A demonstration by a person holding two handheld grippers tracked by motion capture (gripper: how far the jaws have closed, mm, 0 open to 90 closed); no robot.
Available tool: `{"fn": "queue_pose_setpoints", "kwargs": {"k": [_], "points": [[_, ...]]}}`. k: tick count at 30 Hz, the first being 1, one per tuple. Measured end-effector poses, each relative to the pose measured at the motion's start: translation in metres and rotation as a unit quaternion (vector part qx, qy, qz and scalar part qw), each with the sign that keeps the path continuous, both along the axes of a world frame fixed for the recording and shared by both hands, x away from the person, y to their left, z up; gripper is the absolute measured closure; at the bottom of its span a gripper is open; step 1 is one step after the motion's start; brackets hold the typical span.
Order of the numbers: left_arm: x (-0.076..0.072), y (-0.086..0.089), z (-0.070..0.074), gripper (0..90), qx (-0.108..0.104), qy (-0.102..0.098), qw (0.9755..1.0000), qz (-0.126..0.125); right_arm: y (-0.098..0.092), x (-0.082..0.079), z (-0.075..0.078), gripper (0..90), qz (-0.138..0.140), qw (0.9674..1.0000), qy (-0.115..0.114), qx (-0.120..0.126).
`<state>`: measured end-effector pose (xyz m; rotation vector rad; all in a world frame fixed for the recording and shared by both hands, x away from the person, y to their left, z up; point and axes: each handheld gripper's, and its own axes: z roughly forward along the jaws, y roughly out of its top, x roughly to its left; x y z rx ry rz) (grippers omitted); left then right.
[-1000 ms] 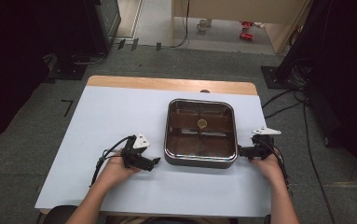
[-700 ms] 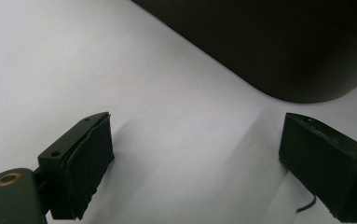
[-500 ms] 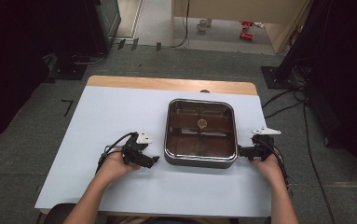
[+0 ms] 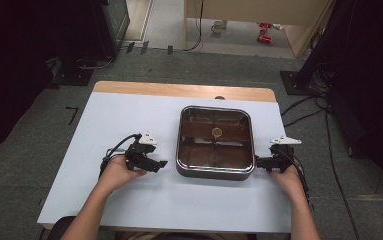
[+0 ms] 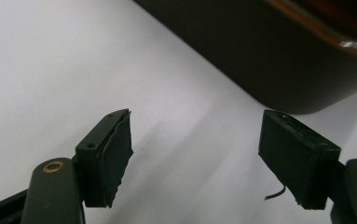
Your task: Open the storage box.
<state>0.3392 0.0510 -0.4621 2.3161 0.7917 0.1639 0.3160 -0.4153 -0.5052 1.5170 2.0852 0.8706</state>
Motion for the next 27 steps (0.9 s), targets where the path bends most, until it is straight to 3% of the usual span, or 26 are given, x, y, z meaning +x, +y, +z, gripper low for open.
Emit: {"fn": "queue_pose_setpoints", "kwargs": {"k": [6, 7, 12, 27], "points": [[0.005, -0.002, 0.015, 26.4, -0.027, 0.014, 0.9995, -0.007, 0.000, 0.000, 0.000, 0.0, 0.000, 1.0000, 0.000, 0.000], [0.005, -0.002, 0.018, 30.6, -0.032, 0.016, 0.9993, -0.007, 0.000, 0.000, 0.000, 0.0, 0.000, 1.0000, 0.000, 0.000], [0.008, -0.002, 0.035, 30.3, -0.056, 0.011, 0.9983, -0.005, 0.000, 0.000, 0.000, 0.0, 0.000, 1.0000, 0.000, 0.000], [0.025, -0.034, 0.056, 29.8, -0.056, 0.004, 0.9976, -0.041, 0.000, 0.000, 0.000, 0.0, 0.000, 1.0000, 0.000, 0.000]]}}
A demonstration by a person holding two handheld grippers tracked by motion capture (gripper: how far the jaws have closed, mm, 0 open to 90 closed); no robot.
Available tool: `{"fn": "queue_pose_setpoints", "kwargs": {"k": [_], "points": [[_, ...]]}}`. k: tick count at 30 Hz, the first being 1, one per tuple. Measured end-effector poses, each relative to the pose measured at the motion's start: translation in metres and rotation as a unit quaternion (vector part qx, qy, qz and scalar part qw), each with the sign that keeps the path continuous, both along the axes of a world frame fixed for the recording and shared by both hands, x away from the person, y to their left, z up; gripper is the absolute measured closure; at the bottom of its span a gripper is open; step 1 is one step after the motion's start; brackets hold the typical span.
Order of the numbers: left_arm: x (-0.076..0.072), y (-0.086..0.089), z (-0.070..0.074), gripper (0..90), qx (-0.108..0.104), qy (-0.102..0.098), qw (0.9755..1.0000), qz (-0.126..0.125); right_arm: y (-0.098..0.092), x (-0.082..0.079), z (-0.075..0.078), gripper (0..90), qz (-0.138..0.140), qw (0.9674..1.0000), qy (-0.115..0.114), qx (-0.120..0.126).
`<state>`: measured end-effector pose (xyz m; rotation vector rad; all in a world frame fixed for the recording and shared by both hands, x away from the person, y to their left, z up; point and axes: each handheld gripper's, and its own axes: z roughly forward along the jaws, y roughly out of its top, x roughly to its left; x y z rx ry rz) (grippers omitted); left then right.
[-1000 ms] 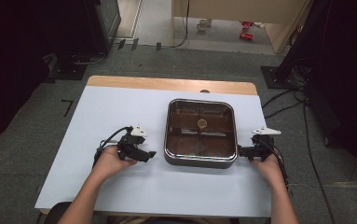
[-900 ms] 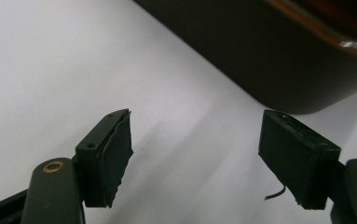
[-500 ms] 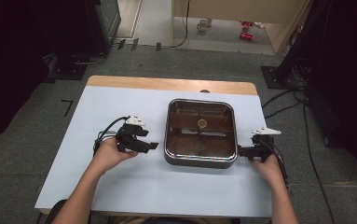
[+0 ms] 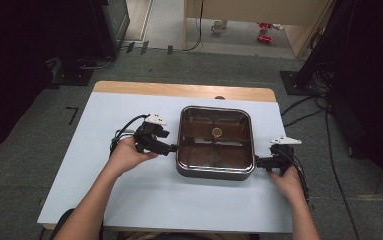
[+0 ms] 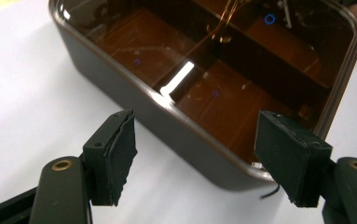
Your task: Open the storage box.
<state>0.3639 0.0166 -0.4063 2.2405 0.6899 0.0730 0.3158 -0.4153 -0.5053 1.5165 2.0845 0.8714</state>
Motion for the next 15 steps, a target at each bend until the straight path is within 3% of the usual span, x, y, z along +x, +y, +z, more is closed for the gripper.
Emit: {"fn": "queue_pose_setpoints", "kwargs": {"k": [15], "points": [[0.015, -0.047, 0.011, 32.4, 0.002, -0.021, 0.9992, -0.034, 0.000, 0.000, 0.000, 0.0, 0.000, 1.0000, -0.001, -0.001]]}}
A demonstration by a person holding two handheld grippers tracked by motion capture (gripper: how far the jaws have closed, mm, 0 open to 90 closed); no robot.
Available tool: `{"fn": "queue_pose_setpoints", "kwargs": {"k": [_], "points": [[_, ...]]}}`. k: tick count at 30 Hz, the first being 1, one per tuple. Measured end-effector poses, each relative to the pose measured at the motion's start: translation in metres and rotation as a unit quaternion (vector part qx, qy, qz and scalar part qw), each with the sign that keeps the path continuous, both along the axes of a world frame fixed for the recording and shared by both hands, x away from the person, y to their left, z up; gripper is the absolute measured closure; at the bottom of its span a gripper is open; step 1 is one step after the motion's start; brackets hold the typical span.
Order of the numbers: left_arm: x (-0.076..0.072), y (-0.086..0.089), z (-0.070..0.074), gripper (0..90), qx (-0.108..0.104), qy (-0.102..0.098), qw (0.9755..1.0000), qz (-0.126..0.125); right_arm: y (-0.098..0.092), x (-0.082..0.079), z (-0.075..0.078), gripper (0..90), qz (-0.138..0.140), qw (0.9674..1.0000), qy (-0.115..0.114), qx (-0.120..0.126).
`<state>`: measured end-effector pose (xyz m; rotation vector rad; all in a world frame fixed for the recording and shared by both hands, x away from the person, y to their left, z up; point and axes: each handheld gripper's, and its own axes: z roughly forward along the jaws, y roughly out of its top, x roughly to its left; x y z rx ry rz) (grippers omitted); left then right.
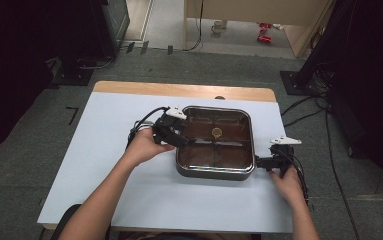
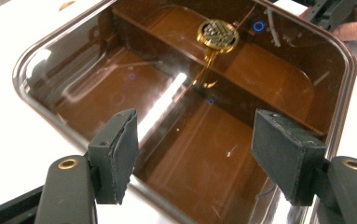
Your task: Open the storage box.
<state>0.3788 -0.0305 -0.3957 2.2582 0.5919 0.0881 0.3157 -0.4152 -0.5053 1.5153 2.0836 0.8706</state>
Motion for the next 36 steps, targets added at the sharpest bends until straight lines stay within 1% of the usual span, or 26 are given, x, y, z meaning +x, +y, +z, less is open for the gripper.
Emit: {"fn": "queue_pose_setpoints", "kwargs": {"k": [2, 5, 8, 10, 11, 13, 15, 16, 18, 19, 22, 26, 29, 32, 33, 36], "points": [[0.002, -0.006, 0.000, 33.2, -0.002, 0.000, 1.0000, -0.006, 0.000, 0.000, 0.000, 0.0, 0.000, 1.0000, 0.000, 0.000], [0.005, -0.015, 0.000, 33.5, 0.005, -0.002, 0.9999, -0.012, 0.000, 0.000, 0.000, 0.0, -0.001, 1.0000, 0.001, 0.001], [0.008, -0.022, -0.001, 33.5, 0.007, -0.003, 0.9999, -0.015, 0.000, 0.000, 0.000, 0.0, 0.000, 1.0000, 0.001, 0.001], [0.009, -0.027, -0.002, 34.8, 0.001, -0.003, 0.9998, -0.018, 0.000, 0.000, 0.000, 0.0, 0.000, 1.0000, 0.000, 0.000], [0.010, -0.030, -0.002, 34.8, 0.003, -0.003, 0.9998, -0.020, 0.000, 0.000, 0.000, 0.0, 0.000, 1.0000, 0.000, 0.000], [0.011, -0.037, -0.003, 35.2, 0.007, -0.012, 0.9996, -0.023, 0.000, 0.000, 0.000, 0.0, -0.001, 1.0000, 0.000, 0.001], [0.012, -0.043, -0.003, 37.0, 0.004, -0.015, 0.9995, -0.026, 0.000, 0.000, 0.000, 0.0, -0.001, 1.0000, 0.000, 0.001], [0.013, -0.047, -0.004, 37.4, 0.001, -0.011, 0.9995, -0.029, 0.000, 0.000, 0.000, 0.0, -0.001, 1.0000, 0.000, 0.001], [0.014, -0.054, -0.006, 38.6, 0.001, -0.006, 0.9995, -0.033, 0.000, 0.000, 0.000, 0.0, -0.001, 1.0000, 0.000, 0.001], [0.014, -0.058, -0.007, 39.5, 0.003, -0.012, 0.9993, -0.034, 0.000, 0.000, 0.000, 0.0, -0.001, 1.0000, 0.001, 0.000], [0.016, -0.065, -0.013, 41.6, 0.002, -0.014, 0.9992, -0.037, 0.000, 0.000, 0.000, 0.0, -0.001, 1.0000, 0.001, 0.000], [0.020, -0.072, -0.021, 43.5, -0.002, -0.004, 0.9995, -0.032, 0.000, 0.000, 0.000, 0.0, -0.001, 1.0000, 0.001, 0.000], [0.022, -0.075, -0.025, 45.0, 0.001, -0.012, 0.9996, -0.025, 0.000, 0.000, 0.000, 0.0, -0.001, 1.0000, 0.001, 0.000], [0.024, -0.078, -0.027, 45.6, 0.001, -0.010, 0.9995, -0.030, 0.000, 0.000, 0.000, 0.0, -0.001, 1.0000, 0.001, 0.000], [0.023, -0.080, -0.028, 47.6, 0.001, -0.011, 0.9995, -0.031, 0.000, 0.000, 0.000, 0.0, -0.001, 1.0000, 0.001, 0.000], [0.021, -0.083, -0.029, 49.6, 0.008, -0.023, 0.9991, -0.035, 0.000, 0.000, 0.000, 0.0, -0.001, 1.0000, 0.001, 0.000]]}}
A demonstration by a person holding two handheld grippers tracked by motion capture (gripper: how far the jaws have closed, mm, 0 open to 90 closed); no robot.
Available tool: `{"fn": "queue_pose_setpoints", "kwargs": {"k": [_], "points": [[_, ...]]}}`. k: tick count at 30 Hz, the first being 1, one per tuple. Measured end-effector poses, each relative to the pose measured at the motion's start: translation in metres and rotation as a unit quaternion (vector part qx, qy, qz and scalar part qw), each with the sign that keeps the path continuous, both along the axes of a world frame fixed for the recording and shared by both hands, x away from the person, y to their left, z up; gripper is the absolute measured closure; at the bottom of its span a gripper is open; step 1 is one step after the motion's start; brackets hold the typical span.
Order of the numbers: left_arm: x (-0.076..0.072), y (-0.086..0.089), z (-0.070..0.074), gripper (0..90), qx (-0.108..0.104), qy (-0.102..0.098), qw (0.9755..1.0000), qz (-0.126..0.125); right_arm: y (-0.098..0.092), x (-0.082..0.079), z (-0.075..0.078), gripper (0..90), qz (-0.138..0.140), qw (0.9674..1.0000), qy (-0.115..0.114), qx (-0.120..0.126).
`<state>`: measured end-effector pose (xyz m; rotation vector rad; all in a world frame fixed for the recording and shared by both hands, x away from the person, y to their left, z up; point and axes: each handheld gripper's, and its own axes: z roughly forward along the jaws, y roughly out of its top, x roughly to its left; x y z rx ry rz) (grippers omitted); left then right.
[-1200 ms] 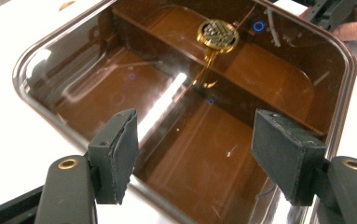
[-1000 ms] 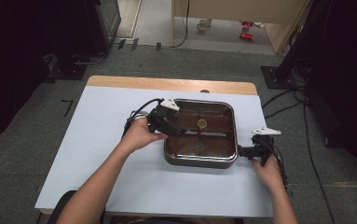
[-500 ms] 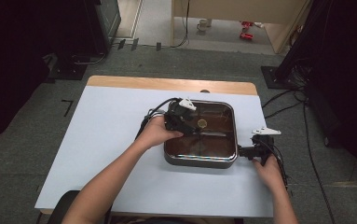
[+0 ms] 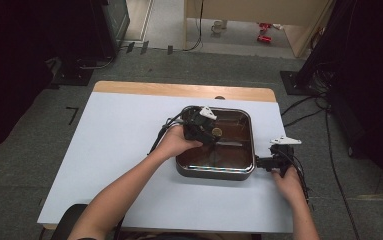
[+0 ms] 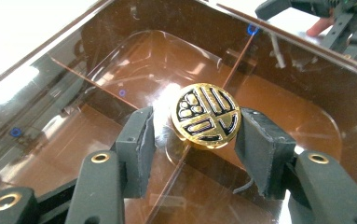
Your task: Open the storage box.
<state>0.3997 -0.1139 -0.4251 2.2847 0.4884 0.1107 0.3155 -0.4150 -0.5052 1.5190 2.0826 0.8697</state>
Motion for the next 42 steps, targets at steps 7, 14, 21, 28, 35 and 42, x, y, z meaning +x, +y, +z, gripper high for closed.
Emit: {"fn": "queue_pose_setpoints", "kwargs": {"k": [7, 14, 21, 28, 35, 42], "points": [[-0.004, -0.002, 0.002, 58.4, 0.007, -0.014, 0.9999, -0.004, 0.000, 0.000, 0.000, 0.0, 0.000, 1.0000, 0.000, -0.001], [-0.004, -0.002, 0.006, 59.0, 0.010, -0.007, 0.9999, 0.000, 0.000, 0.000, 0.000, 0.0, -0.001, 1.0000, 0.000, 0.000], [-0.009, 0.001, 0.022, 59.0, 0.002, -0.015, 0.9999, -0.003, 0.000, 0.000, 0.000, 0.0, -0.001, 1.0000, -0.001, -0.001], [-0.016, 0.010, 0.046, 59.0, -0.037, -0.004, 0.9993, -0.010, 0.000, 0.000, 0.000, 0.0, 0.000, 1.0000, -0.001, -0.001], [-0.022, 0.023, 0.058, 59.1, -0.034, 0.007, 0.9994, -0.006, 0.000, 0.000, 0.000, 0.0, 0.000, 1.0000, 0.000, 0.000], [-0.025, 0.041, 0.062, 59.1, -0.033, 0.011, 0.9993, 0.009, 0.000, 0.000, 0.000, 0.0, 0.000, 1.0000, -0.001, 0.000]]}}
